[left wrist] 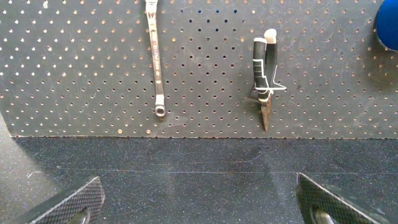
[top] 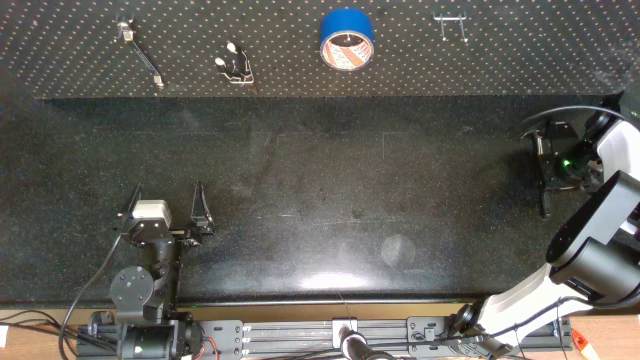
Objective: Place Tools Onto Pegboard
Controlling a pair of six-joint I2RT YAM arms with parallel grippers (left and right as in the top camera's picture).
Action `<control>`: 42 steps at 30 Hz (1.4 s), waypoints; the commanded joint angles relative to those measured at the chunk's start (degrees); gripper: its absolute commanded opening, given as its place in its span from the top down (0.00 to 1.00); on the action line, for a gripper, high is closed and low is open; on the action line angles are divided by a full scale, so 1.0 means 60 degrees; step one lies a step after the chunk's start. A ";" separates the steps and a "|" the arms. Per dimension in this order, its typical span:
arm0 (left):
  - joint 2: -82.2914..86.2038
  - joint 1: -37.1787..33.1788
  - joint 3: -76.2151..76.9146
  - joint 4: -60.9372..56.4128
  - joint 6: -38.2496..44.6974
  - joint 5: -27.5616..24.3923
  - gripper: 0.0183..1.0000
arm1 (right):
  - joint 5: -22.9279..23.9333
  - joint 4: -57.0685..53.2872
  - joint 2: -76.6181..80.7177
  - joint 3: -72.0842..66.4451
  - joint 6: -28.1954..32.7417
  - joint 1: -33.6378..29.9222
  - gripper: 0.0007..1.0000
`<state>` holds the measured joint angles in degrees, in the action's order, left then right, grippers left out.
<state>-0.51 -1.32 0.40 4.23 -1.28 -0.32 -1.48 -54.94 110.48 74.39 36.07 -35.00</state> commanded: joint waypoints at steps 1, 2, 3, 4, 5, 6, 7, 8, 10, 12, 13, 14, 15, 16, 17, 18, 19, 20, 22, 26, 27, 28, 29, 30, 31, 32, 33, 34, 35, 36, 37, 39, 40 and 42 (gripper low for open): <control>0.0055 -0.0029 -0.0015 0.0080 0.0153 -0.0066 0.00 | -0.0375 0.0040 0.0066 -0.0175 -0.0073 -0.0018 0.76; 0.0055 -0.0029 -0.0015 0.0080 0.0153 -0.0066 0.00 | -0.0375 0.0051 0.0066 -0.0175 -0.0073 -0.0018 0.76; 0.0055 -0.0029 -0.0015 0.0080 0.0153 -0.0066 0.00 | -0.0375 0.0066 0.0066 -0.0175 -0.0073 -0.0018 0.76; 0.0055 -0.0029 -0.0015 0.0080 0.0153 -0.0066 0.00 | -0.0375 0.0069 0.0066 -0.0175 -0.0073 -0.0018 0.76; 0.0055 -0.0029 -0.0015 0.0080 0.0153 -0.0066 0.00 | -0.0375 0.0069 0.0066 -0.0175 -0.0073 -0.0018 0.76; 0.0055 -0.0029 -0.0015 0.0080 0.0153 -0.0066 0.01 | -0.0375 0.0073 0.0066 -0.0175 -0.0073 -0.0018 0.77; 0.0055 -0.0029 -0.0015 0.0080 0.0153 -0.0066 0.00 | -0.0375 0.0073 0.0066 -0.0175 -0.0073 -0.0018 0.77; 0.0055 -0.0029 -0.0015 0.0080 0.0153 -0.0066 0.00 | -0.0375 0.0076 0.0066 -0.0175 -0.0073 -0.0018 0.77; 0.0055 -0.0029 -0.0015 0.0080 0.0153 -0.0066 0.00 | -0.0375 0.0076 0.0066 -0.0175 -0.0073 -0.0018 0.78; 0.0055 -0.0029 -0.0015 0.0080 0.0153 -0.0066 0.00 | -0.0375 0.0076 0.0066 -0.0175 -0.0073 -0.0018 0.78; 0.0055 -0.0029 -0.0015 0.0080 0.0153 -0.0066 0.00 | -0.0375 0.0076 0.0066 -0.0175 -0.0073 -0.0018 0.78; 0.0055 -0.0029 -0.0015 0.0080 0.0153 -0.0066 0.00 | -0.0375 0.0073 0.0066 -0.0175 -0.0073 -0.0018 0.79; 0.0055 -0.0029 -0.0015 0.0080 0.0153 -0.0066 0.01 | -0.0379 0.0073 0.0066 -0.0175 -0.0073 -0.0018 0.79; 0.0055 -0.0029 -0.0015 0.0080 0.0153 -0.0066 0.00 | -0.0379 0.0076 0.0066 -0.0175 -0.0076 -0.0018 0.79; 0.0055 -0.0029 -0.0015 0.0080 0.0153 -0.0066 0.00 | -0.0379 0.0073 0.0066 -0.0175 -0.0076 -0.0018 0.80; 0.0055 -0.0029 -0.0015 0.0080 0.0153 -0.0066 0.01 | -0.0379 0.0076 0.0066 -0.0175 -0.0073 -0.0018 0.81; 0.0055 -0.0029 -0.0015 0.0080 0.0153 -0.0066 0.00 | -0.0379 0.0076 0.0066 -0.0175 -0.0076 -0.0018 0.81; 0.0055 -0.0029 -0.0015 0.0080 0.0153 -0.0066 0.00 | -0.0379 0.0076 0.0066 -0.0175 -0.0073 -0.0018 0.81; 0.0055 -0.0029 -0.0015 0.0080 0.0153 -0.0066 0.01 | -0.0379 0.0076 0.0066 -0.0175 -0.0073 -0.0018 0.82; 0.0055 -0.0029 -0.0015 0.0080 0.0153 -0.0066 0.00 | -0.0379 0.0073 0.0066 -0.0175 -0.0076 -0.0018 0.81; 0.0055 -0.0029 -0.0015 0.0080 0.0153 -0.0066 0.00 | -0.0379 0.0073 0.0066 -0.0175 -0.0073 -0.0018 0.81; 0.0055 -0.0029 -0.0015 0.0080 0.0153 -0.0066 0.00 | -0.0379 0.0073 0.0066 -0.0175 -0.0073 -0.0018 0.81; 0.0055 -0.0029 -0.0015 0.0080 0.0153 -0.0066 0.00 | -0.0379 0.0073 0.0066 -0.0175 -0.0076 -0.0018 0.81; 0.0055 -0.0029 -0.0015 0.0080 0.0153 -0.0066 0.00 | -0.0379 0.0073 0.0066 -0.0175 -0.0073 -0.0018 0.82; 0.0055 -0.0029 -0.0015 0.0080 0.0153 -0.0066 0.01 | -0.0379 0.0073 0.0066 -0.0175 -0.0076 -0.0018 0.81; 0.0055 -0.0029 -0.0015 0.0080 0.0153 -0.0066 0.00 | -0.0379 0.0073 0.0066 -0.0175 -0.0076 -0.0018 0.81; 0.0055 -0.0029 -0.0015 0.0080 0.0153 -0.0066 0.00 | -0.0382 0.0073 0.0066 -0.0175 -0.0076 -0.0018 0.81; 0.0055 -0.0029 -0.0015 0.0080 0.0153 -0.0066 0.00 | -0.0390 0.0073 0.0066 -0.0175 -0.0076 -0.0018 0.81; 0.0055 -0.0029 -0.0015 0.0080 0.0153 -0.0066 0.00 | -0.0415 0.0073 0.0066 -0.0175 -0.0073 -0.0018 0.81; 0.0055 -0.0029 -0.0015 0.0080 0.0153 -0.0066 0.00 | -0.0448 0.0076 0.0066 -0.0175 -0.0073 -0.0018 0.81; 0.0055 -0.0029 -0.0015 0.0080 0.0153 -0.0066 0.01 | -0.0448 0.0076 0.0066 -0.0175 -0.0076 -0.0018 0.85; 0.0055 -0.0029 -0.0015 0.0080 0.0153 -0.0066 0.00 | -0.0448 0.0076 0.0066 -0.0175 -0.0073 -0.0018 0.87; 0.0055 -0.0029 -0.0015 0.0080 0.0153 -0.0066 0.00 | -0.0448 0.0076 0.0066 -0.0175 -0.0073 -0.0018 0.87; 0.0055 -0.0029 -0.0015 0.0080 0.0153 -0.0066 0.00 | -0.0448 0.0073 0.0066 -0.0175 -0.0073 -0.0018 0.87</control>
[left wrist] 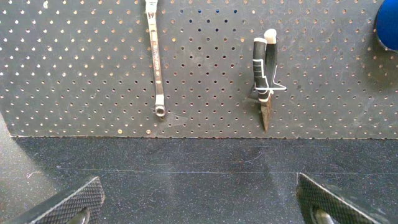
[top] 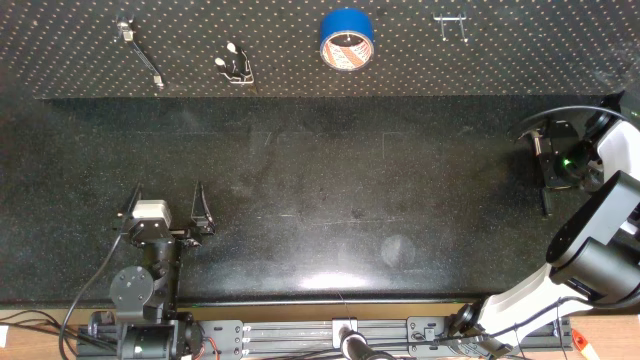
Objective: Place Tools Onto Pegboard
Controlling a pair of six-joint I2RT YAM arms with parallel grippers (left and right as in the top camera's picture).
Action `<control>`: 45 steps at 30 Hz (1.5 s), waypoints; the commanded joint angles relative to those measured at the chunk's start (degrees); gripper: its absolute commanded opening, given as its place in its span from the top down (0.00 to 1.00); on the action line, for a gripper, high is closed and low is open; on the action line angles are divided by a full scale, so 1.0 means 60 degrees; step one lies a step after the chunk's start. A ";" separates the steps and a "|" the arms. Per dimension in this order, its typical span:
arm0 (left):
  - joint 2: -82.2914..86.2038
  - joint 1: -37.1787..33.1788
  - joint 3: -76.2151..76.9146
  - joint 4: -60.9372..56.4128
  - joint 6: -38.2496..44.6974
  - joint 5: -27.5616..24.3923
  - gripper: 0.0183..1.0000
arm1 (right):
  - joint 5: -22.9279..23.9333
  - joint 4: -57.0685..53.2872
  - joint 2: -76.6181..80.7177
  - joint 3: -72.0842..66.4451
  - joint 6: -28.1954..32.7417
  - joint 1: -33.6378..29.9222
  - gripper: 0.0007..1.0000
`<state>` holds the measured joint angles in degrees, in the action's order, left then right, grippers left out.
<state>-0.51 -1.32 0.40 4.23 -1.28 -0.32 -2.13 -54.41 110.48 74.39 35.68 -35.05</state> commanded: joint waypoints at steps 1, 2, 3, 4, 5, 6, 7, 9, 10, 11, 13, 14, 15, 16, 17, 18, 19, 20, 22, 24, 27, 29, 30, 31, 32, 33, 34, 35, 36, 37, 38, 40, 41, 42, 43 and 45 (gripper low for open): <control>0.0055 -0.0029 -0.0015 0.0080 0.0153 -0.0066 0.00 | -0.0339 -0.0015 0.0066 -0.0175 -0.0007 -0.0011 0.87; 0.0055 -0.0029 -0.0015 0.0080 0.0153 -0.0066 0.00 | -0.0339 -0.0015 0.0066 -0.0175 -0.0007 -0.0011 0.87; 0.0055 -0.0029 -0.0015 0.0080 0.0153 -0.0066 0.00 | -0.0339 -0.0015 0.0066 -0.0175 -0.0007 -0.0011 0.87; 0.0055 -0.0029 -0.0015 0.0080 0.0153 -0.0066 0.00 | -0.0342 -0.0015 0.0066 -0.0175 -0.0007 -0.0011 0.87; 0.0055 -0.0029 -0.0015 0.0080 0.0153 -0.0066 0.00 | -0.0342 -0.0015 0.0066 -0.0175 -0.0007 -0.0011 0.88; 0.0055 -0.0029 -0.0015 0.0080 0.0153 -0.0066 0.00 | -0.0339 -0.0011 0.0066 -0.0175 -0.0007 -0.0011 0.88; 0.0055 -0.0029 -0.0015 0.0080 0.0153 -0.0066 0.01 | -0.0339 -0.0011 0.0066 -0.0175 -0.0007 -0.0011 0.88; 0.0055 -0.0029 -0.0015 0.0080 0.0153 -0.0066 0.01 | -0.0342 -0.0015 0.0066 -0.0175 -0.0007 -0.0011 0.87; 0.0055 -0.0029 -0.0015 0.0080 0.0153 -0.0066 0.00 | -0.0342 -0.0011 0.0066 -0.0175 -0.0007 -0.0011 0.88; 0.0055 -0.0029 -0.0015 0.0080 0.0153 -0.0066 0.00 | -0.0339 -0.0011 0.0066 -0.0175 -0.0007 -0.0011 0.88; 0.0055 -0.0029 -0.0015 0.0080 0.0153 -0.0066 0.01 | -0.0339 -0.0015 0.0066 -0.0175 -0.0007 -0.0011 0.88; 0.0055 -0.0029 -0.0015 0.0080 0.0153 -0.0066 0.00 | -0.0342 -0.0011 0.0066 -0.0175 -0.0011 -0.0011 0.88; 0.0055 -0.0029 -0.0015 0.0080 0.0153 -0.0066 0.00 | -0.0339 -0.0015 0.0066 -0.0175 -0.0007 -0.0011 0.88; 0.0055 -0.0029 -0.0015 0.0080 0.0153 -0.0066 0.00 | -0.0339 -0.0011 0.0066 -0.0175 -0.0007 -0.0011 0.89; 0.0055 -0.0029 -0.0015 0.0080 0.0153 -0.0066 0.00 | -0.0339 -0.0011 0.0066 -0.0175 -0.0007 -0.0011 0.89; 0.0055 -0.0029 -0.0015 0.0080 0.0153 -0.0066 0.00 | -0.0339 -0.0011 0.0066 -0.0175 -0.0007 -0.0011 0.89; 0.0055 -0.0029 -0.0015 0.0080 0.0153 -0.0066 0.01 | -0.0339 -0.0015 0.0066 -0.0175 -0.0007 -0.0011 0.90; 0.0055 -0.0029 -0.0015 0.0080 0.0153 -0.0066 0.00 | -0.0339 -0.0015 0.0066 -0.0175 -0.0007 -0.0011 0.91; 0.0055 -0.0029 -0.0015 0.0080 0.0153 -0.0066 0.00 | -0.0339 -0.0015 0.0066 -0.0175 -0.0007 -0.0011 0.91; 0.0055 -0.0029 -0.0015 0.0080 0.0153 -0.0066 0.00 | -0.0339 -0.0015 0.0066 -0.0175 -0.0007 -0.0011 0.92; 0.0055 -0.0029 -0.0015 0.0080 0.0153 -0.0066 0.01 | -0.0342 -0.0011 0.0066 -0.0175 -0.0011 -0.0011 0.92; 0.0055 -0.0029 -0.0015 0.0080 0.0153 -0.0066 0.00 | -0.0448 -0.0007 0.0066 -0.0175 -0.0007 -0.0011 0.92; 0.0055 -0.0029 -0.0015 0.0080 0.0153 -0.0066 0.01 | -0.0590 0.0004 0.0051 -0.0175 -0.0011 -0.0011 0.92; 0.0055 -0.0029 -0.0015 0.0080 0.0153 -0.0066 0.00 | -0.0699 0.0022 0.0033 -0.0175 -0.0018 -0.0011 0.93; 0.0055 -0.0029 -0.0015 0.0080 0.0153 -0.0066 0.00 | -0.1089 0.0058 -0.0062 -0.0175 -0.0015 -0.0015 0.93; 0.0055 -0.0029 -0.0015 0.0080 0.0153 -0.0066 0.00 | -0.1392 0.0062 -0.0211 -0.0175 -0.0015 -0.0011 0.92; 0.0055 -0.0029 -0.0015 0.0080 0.0153 -0.0066 0.00 | -0.1920 0.0051 -0.0630 -0.0175 -0.0055 -0.0011 0.93; 0.0055 -0.0029 -0.0015 0.0080 0.0153 -0.0066 0.00 | -0.2167 0.0055 -0.1202 -0.0189 -0.0404 -0.0011 0.93; 0.0055 -0.0029 -0.0015 0.0080 0.0153 -0.0066 0.00 | -0.2167 0.0058 -0.1898 -0.0240 -0.0841 -0.0004 0.93; 0.0055 -0.0029 -0.0015 0.0080 0.0153 -0.0066 0.01 | -0.2167 0.0055 -0.2834 -0.0353 -0.1337 -0.0004 0.92; 0.0055 -0.0029 -0.0015 0.0080 0.0153 -0.0066 0.01 | -0.2171 0.0058 -0.3537 -0.0452 -0.1756 0.0011 0.92; 0.0055 -0.0029 -0.0015 0.0080 0.0153 -0.0066 0.00 | -0.2412 0.0055 -0.5180 -0.0772 -0.2601 0.0295 0.93; 0.0055 -0.0029 -0.0015 0.0080 0.0153 -0.0066 0.01 | -0.2539 0.0058 -0.5894 -0.0947 -0.2965 0.0630 0.93; 0.0055 -0.0029 -0.0015 0.0080 0.0153 -0.0066 0.00 | -0.2594 0.0058 -0.6313 -0.1013 -0.3271 0.0976 0.93; 0.0055 -0.0029 -0.0015 0.0080 0.0153 -0.0066 0.00 | -0.2590 0.0106 -0.6688 -0.1016 -0.3636 0.1486 0.92; 0.0055 -0.0029 -0.0015 0.0080 0.0153 -0.0066 0.00 | -0.2586 0.0718 -0.7246 -0.1016 -0.4186 0.2699 0.93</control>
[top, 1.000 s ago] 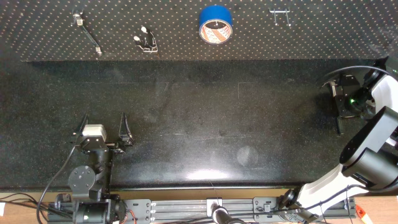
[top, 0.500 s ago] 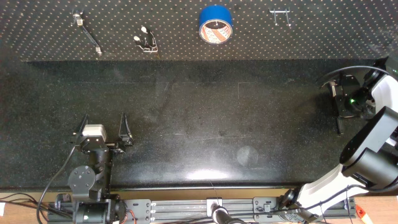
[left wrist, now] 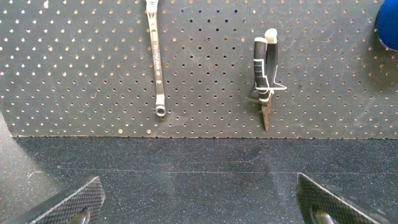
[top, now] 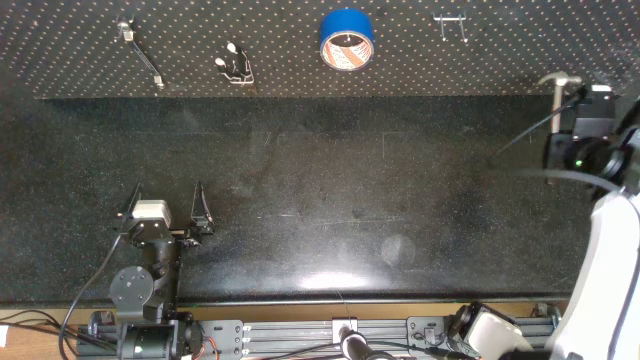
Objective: Place Tools Onto Pegboard
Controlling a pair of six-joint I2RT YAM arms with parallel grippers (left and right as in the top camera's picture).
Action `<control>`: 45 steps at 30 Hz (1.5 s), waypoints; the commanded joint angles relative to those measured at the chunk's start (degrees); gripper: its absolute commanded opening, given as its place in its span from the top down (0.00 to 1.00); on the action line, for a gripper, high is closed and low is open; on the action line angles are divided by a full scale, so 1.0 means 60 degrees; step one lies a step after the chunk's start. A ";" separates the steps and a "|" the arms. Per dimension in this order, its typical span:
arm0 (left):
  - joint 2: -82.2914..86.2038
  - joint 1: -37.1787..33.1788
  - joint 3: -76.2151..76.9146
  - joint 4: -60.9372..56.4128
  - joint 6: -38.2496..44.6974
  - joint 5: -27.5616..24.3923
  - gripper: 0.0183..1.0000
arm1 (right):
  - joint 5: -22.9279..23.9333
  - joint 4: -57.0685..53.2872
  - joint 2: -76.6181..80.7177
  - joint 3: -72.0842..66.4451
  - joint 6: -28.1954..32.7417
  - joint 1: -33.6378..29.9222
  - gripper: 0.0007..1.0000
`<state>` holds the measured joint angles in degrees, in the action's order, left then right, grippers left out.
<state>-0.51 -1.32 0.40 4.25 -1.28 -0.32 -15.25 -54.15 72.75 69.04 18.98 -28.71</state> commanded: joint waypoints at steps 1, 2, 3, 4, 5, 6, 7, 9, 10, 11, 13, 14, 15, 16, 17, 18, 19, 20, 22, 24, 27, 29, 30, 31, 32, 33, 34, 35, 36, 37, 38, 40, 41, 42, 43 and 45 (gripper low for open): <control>0.0055 -0.0029 -0.0015 0.0076 0.0153 -0.0066 0.00 | -0.0397 0.1209 -0.1140 -0.0124 -0.1679 0.2175 0.93; 0.0055 -0.0029 -0.0015 0.0076 0.0153 -0.0066 0.00 | -0.0364 0.1708 -0.1253 -0.0124 -0.2029 0.2550 0.93; 0.0055 -0.0029 -0.0015 0.0076 0.0153 -0.0066 0.00 | -0.0331 0.2113 -0.1286 -0.0124 -0.2339 0.2809 0.93; 0.0055 -0.0029 -0.0015 0.0076 0.0153 -0.0066 0.00 | -0.0328 0.2433 -0.1253 -0.0124 -0.2408 0.3085 0.93; 0.0055 -0.0029 -0.0015 0.0076 0.0153 -0.0066 0.00 | -0.0328 0.2634 -0.1195 -0.0124 -0.2408 0.3311 0.92; 0.0055 -0.0029 -0.0015 0.0076 0.0153 -0.0066 0.00 | -0.0328 0.2878 -0.1042 -0.0124 -0.2408 0.3636 0.93; 0.0055 -0.0029 -0.0015 0.0076 0.0153 -0.0066 0.00 | -0.0328 0.2980 -0.0929 -0.0124 -0.2412 0.3770 0.93; 0.0055 -0.0029 -0.0015 0.0076 0.0153 -0.0066 0.00 | -0.0328 0.3136 -0.0674 -0.0124 -0.2412 0.4025 0.93; 0.0055 -0.0029 -0.0015 0.0076 0.0153 -0.0066 0.00 | -0.0331 0.3198 -0.0561 -0.0124 -0.2412 0.4142 0.93; 0.0055 -0.0029 -0.0015 0.0076 0.0153 -0.0066 0.00 | -0.0331 0.3228 -0.0452 -0.0124 -0.2415 0.4237 0.92; 0.0055 -0.0029 -0.0015 0.0076 0.0153 -0.0066 0.00 | -0.0331 0.3224 -0.0229 -0.0124 -0.2452 0.4320 0.93; 0.0055 -0.0029 -0.0015 0.0076 0.0153 -0.0066 0.00 | -0.0335 0.3220 -0.0127 -0.0124 -0.2452 0.4320 0.93; 0.0055 -0.0029 -0.0015 0.0076 0.0153 -0.0066 0.00 | -0.0335 0.3206 -0.0033 -0.0124 -0.2455 0.4320 0.93; 0.0055 -0.0029 -0.0015 0.0076 0.0153 -0.0066 0.01 | -0.0331 0.3177 0.0055 -0.0124 -0.2452 0.4317 0.93; 0.0055 -0.0029 -0.0015 0.0076 0.0153 -0.0066 0.01 | -0.0328 0.3184 0.0175 -0.0124 -0.2448 0.4317 0.93; 0.0055 -0.0029 -0.0015 0.0076 0.0153 -0.0066 0.00 | -0.0328 0.3187 0.0262 -0.0124 -0.2448 0.4317 0.93; 0.0055 -0.0029 -0.0015 0.0076 0.0153 -0.0066 0.00 | -0.0328 0.3187 0.0452 -0.0124 -0.2448 0.4320 0.93; 0.0055 -0.0029 -0.0015 0.0076 0.0153 -0.0066 0.00 | -0.0328 0.3187 0.0579 -0.0124 -0.2448 0.4317 0.93; 0.0055 -0.0029 -0.0015 0.0076 0.0153 -0.0066 0.00 | -0.0288 0.3268 0.0816 -0.0124 -0.2444 0.4317 0.93; 0.0055 -0.0029 -0.0015 0.0076 0.0153 -0.0066 0.00 | -0.0280 0.3483 0.1027 -0.0124 -0.2444 0.4317 0.93; 0.0055 -0.0029 -0.0015 0.0076 0.0153 -0.0066 0.01 | -0.0255 0.3515 0.1293 -0.0124 -0.2444 0.4317 0.93; 0.0055 -0.0029 -0.0015 0.0076 0.0153 -0.0066 0.00 | -0.0135 0.3515 0.1501 -0.0124 -0.2448 0.4317 0.93; 0.0055 -0.0029 -0.0015 0.0076 0.0153 -0.0066 0.01 | -0.0087 0.3519 0.1603 -0.0124 -0.2444 0.4317 0.93; 0.0055 -0.0029 -0.0015 0.0076 0.0153 -0.0066 0.00 | -0.0076 0.3512 0.1672 -0.0124 -0.2444 0.4317 0.92; 0.0055 -0.0029 -0.0015 0.0076 0.0153 -0.0066 0.00 | -0.0080 0.3508 0.1676 -0.0124 -0.2448 0.4320 0.92; 0.0055 -0.0029 -0.0015 0.0076 0.0153 -0.0066 0.00 | -0.0080 0.3464 0.1581 -0.0124 -0.2448 0.4317 0.83; 0.0055 -0.0029 -0.0015 0.0076 0.0153 -0.0066 0.00 | -0.0080 0.3417 0.1446 -0.0124 -0.2448 0.4317 0.69; 0.0055 -0.0029 -0.0015 0.0076 0.0153 -0.0066 0.00 | -0.0080 0.3395 0.1228 -0.0124 -0.2448 0.4320 0.63; 0.0055 -0.0029 -0.0015 0.0076 0.0153 -0.0066 0.01 | -0.0076 0.3402 0.1049 -0.0124 -0.2444 0.4320 0.61; 0.0055 -0.0029 -0.0015 0.0076 0.0153 -0.0066 0.00 | -0.0073 0.3410 0.0871 -0.0124 -0.2441 0.4317 0.60; 0.0055 -0.0029 -0.0015 0.0076 0.0153 -0.0066 0.00 | -0.0076 0.3399 0.0780 -0.0124 -0.2441 0.4320 0.41; 0.0055 -0.0029 -0.0015 0.0076 0.0153 -0.0066 0.00 | -0.0091 0.3260 0.0732 -0.0124 -0.2452 0.4320 0.02; 0.0055 -0.0029 -0.0015 0.0076 0.0153 -0.0066 0.00 | -0.0146 0.3169 0.0601 -0.0124 -0.2452 0.4320 0.02; 0.0055 -0.0029 -0.0015 0.0076 0.0153 -0.0066 0.00 | -0.0153 0.3013 0.0087 -0.0124 -0.2452 0.4320 0.02; 0.0055 -0.0029 -0.0015 0.0076 0.0153 -0.0066 0.00 | -0.0146 0.2947 -0.0379 -0.0124 -0.2448 0.4320 0.02; 0.0055 -0.0029 -0.0015 0.0076 0.0153 -0.0066 0.01 | -0.0073 0.2590 -0.1909 -0.0124 -0.2444 0.4328 0.01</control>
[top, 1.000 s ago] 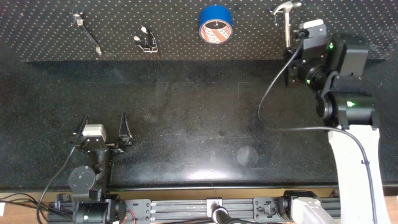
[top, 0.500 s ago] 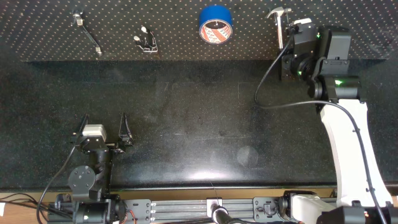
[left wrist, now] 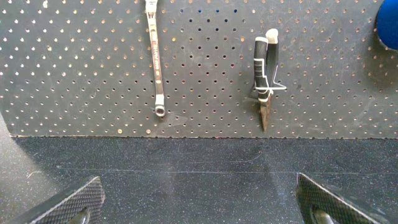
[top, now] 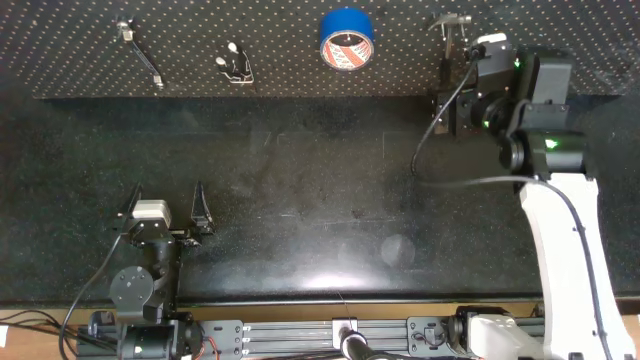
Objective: Place Tools Onto Pegboard
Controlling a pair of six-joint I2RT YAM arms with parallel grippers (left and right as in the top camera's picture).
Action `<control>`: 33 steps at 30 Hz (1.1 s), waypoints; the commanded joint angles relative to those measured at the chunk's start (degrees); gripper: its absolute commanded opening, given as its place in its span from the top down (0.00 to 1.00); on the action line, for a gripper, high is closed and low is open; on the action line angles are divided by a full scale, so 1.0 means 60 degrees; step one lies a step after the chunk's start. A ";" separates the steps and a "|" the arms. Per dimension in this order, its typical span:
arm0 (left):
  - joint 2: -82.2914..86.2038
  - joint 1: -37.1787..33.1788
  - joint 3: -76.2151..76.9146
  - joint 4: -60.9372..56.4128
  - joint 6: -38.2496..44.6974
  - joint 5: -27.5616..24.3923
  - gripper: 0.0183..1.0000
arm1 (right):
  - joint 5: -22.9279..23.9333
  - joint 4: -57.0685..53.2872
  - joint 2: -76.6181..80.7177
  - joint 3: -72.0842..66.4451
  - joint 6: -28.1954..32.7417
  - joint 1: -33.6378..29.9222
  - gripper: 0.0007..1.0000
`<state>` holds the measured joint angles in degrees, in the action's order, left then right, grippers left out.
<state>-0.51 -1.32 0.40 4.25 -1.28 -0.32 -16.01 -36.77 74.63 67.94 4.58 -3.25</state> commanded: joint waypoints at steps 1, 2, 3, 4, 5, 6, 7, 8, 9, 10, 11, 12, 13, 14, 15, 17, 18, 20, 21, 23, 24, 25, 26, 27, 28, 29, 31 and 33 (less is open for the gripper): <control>0.0055 -0.0029 -0.0015 0.0076 0.0153 -0.0066 0.00 | 0.0401 -0.0721 -0.3016 0.0058 0.0033 0.0178 0.01; 0.0055 -0.0029 -0.0015 0.0076 0.0153 -0.0066 0.00 | 0.1344 -0.1617 -0.4076 0.0011 0.0025 0.0510 0.01; 0.0055 -0.0029 -0.0015 0.0076 0.0153 -0.0066 0.00 | 0.1545 -0.1891 -0.4623 -0.0175 0.0025 0.0678 0.01; 0.0055 -0.0029 -0.0015 0.0076 0.0153 -0.0066 0.00 | 0.1541 -0.1512 -0.5402 -0.0721 0.0022 0.0827 0.01; 0.0055 -0.0029 -0.0015 0.0076 0.0153 -0.0066 0.00 | 0.1530 -0.0525 -0.6404 -0.1829 -0.0015 0.0929 0.01; 0.0055 -0.0029 -0.0015 0.0076 0.0153 -0.0066 0.00 | 0.1559 0.0758 -0.7224 -0.3020 -0.0561 0.0933 0.01; 0.0055 -0.0029 -0.0015 0.0076 0.0153 -0.0066 0.00 | 0.1588 0.2605 -0.8153 -0.4663 -0.1410 0.0922 0.01; 0.0055 -0.0029 -0.0015 0.0076 0.0153 -0.0066 0.01 | 0.1570 0.3821 -0.8655 -0.5697 -0.1982 0.0922 0.01; 0.0055 -0.0029 -0.0015 0.0076 0.0153 -0.0066 0.00 | 0.1559 0.5570 -0.9300 -0.7195 -0.2594 0.0922 0.01; 0.0055 -0.0029 -0.0015 0.0076 0.0153 -0.0066 0.00 | 0.1559 0.7111 -0.9861 -0.8601 -0.2827 0.0925 0.01; 0.0055 -0.0029 -0.0015 0.0076 0.0153 -0.0066 0.00 | 0.1559 0.8032 -1.0222 -0.9442 -0.2841 0.0922 0.01; 0.0055 -0.0029 -0.0015 0.0076 0.0153 -0.0066 0.01 | 0.1563 0.8907 -1.0579 -1.0236 -0.2838 0.0922 0.01; 0.0055 -0.0029 -0.0015 0.0076 0.0153 -0.0066 0.01 | 0.1563 0.9555 -1.0910 -1.0899 -0.2838 0.0922 0.01; 0.0055 -0.0029 -0.0015 0.0076 0.0153 -0.0066 0.01 | 0.1588 0.9300 -1.1242 -1.1256 -0.2856 0.0896 0.01; 0.0055 -0.0029 -0.0015 0.0076 0.0153 -0.0066 0.00 | 0.1599 0.8932 -1.1384 -1.1285 -0.2940 0.0838 0.01; 0.0055 -0.0029 -0.0015 0.0076 0.0153 -0.0066 0.00 | 0.1599 0.8134 -1.1690 -1.1285 -0.2936 0.0696 0.01; 0.0055 -0.0029 -0.0015 0.0076 0.0153 -0.0066 0.00 | 0.1643 0.7584 -1.1978 -1.1285 -0.2900 0.0667 0.01; 0.0055 -0.0029 -0.0015 0.0076 0.0153 -0.0066 0.00 | 0.1923 0.6703 -1.2393 -1.1285 -0.2816 0.0670 0.01; 0.0055 -0.0029 -0.0015 0.0076 0.0153 -0.0066 0.00 | 0.1927 0.6426 -1.2426 -1.1285 -0.2696 0.0670 0.01; 0.0055 -0.0029 -0.0015 0.0076 0.0153 -0.0066 0.00 | 0.1923 0.5825 -1.2429 -1.1285 -0.2153 0.0670 0.01; 0.0055 -0.0029 -0.0015 0.0076 0.0153 -0.0066 0.00 | 0.1927 0.5479 -1.2429 -1.1285 -0.2069 0.0605 0.01; 0.0055 -0.0029 -0.0015 0.0076 0.0153 -0.0066 0.01 | 0.1927 0.5468 -1.2429 -1.1285 -0.2047 0.0510 0.01; 0.0055 -0.0029 -0.0015 0.0076 0.0153 -0.0066 0.01 | 0.1927 0.5464 -1.2429 -1.1285 -0.1854 0.0401 0.01; 0.0055 -0.0029 -0.0015 0.0076 0.0153 -0.0066 0.00 | 0.1927 0.5461 -1.2429 -1.1285 -0.1570 0.0390 0.01; 0.0055 -0.0029 -0.0015 0.0076 0.0153 -0.0066 0.01 | 0.1927 0.5457 -1.2429 -1.1285 -0.1315 0.0393 0.01; 0.0055 -0.0029 -0.0015 0.0076 0.0153 -0.0066 0.00 | 0.1931 0.5457 -1.2429 -1.1285 -0.1188 0.0390 0.01; 0.0055 -0.0029 -0.0015 0.0076 0.0153 -0.0066 0.00 | 0.1927 0.5457 -1.2426 -1.1285 -0.1177 0.0390 0.01; 0.0055 -0.0029 -0.0015 0.0076 0.0153 -0.0066 0.00 | 0.1927 0.5486 -1.2349 -1.1285 -0.1177 0.0390 0.01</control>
<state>-0.47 -1.32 0.45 4.27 -1.28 -0.32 -4.75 -3.51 0.69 0.38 -3.81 -0.64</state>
